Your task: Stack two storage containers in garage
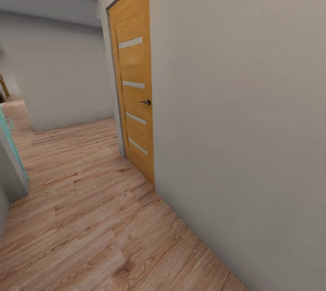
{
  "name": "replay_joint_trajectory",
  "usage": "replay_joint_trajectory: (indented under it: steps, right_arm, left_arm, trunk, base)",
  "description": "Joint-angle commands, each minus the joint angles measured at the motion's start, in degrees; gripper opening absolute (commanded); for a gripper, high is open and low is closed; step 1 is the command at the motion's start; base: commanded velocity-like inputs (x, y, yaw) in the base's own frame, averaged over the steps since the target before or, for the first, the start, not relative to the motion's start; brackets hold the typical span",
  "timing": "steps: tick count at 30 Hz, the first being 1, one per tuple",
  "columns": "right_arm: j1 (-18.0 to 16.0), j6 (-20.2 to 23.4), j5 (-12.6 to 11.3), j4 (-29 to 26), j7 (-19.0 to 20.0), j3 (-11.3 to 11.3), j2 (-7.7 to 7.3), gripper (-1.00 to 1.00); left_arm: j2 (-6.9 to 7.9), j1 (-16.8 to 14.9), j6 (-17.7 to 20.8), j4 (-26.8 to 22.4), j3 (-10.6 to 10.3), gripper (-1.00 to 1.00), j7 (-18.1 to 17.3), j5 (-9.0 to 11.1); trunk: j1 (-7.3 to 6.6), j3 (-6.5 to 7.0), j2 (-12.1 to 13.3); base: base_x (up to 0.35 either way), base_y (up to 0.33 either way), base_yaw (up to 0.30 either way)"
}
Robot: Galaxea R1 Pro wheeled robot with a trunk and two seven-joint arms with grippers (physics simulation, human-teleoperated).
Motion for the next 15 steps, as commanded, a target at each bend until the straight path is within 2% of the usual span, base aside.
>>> replay_joint_trajectory:
  steps: [1,15]
  right_arm:
    - [-0.1,-0.3,0.0,0.1,0.0,0.4,-0.01,1.0]
    - [-0.1,-0.3,-0.5,0.1,0.0,-0.1,-0.01,1.0]
  left_arm:
    - [-0.01,0.0,-0.1,0.0,0.2,1.0,0.0,0.3]
    - [-0.02,0.0,-0.1,0.1,0.2,1.0,0.0,0.3]
  trunk:
    - [0.01,-0.05,0.0]
    - [0.01,-0.05,0.0]
  base:
    - [0.096,0.0,0.3]
    - [0.084,0.0,0.3]
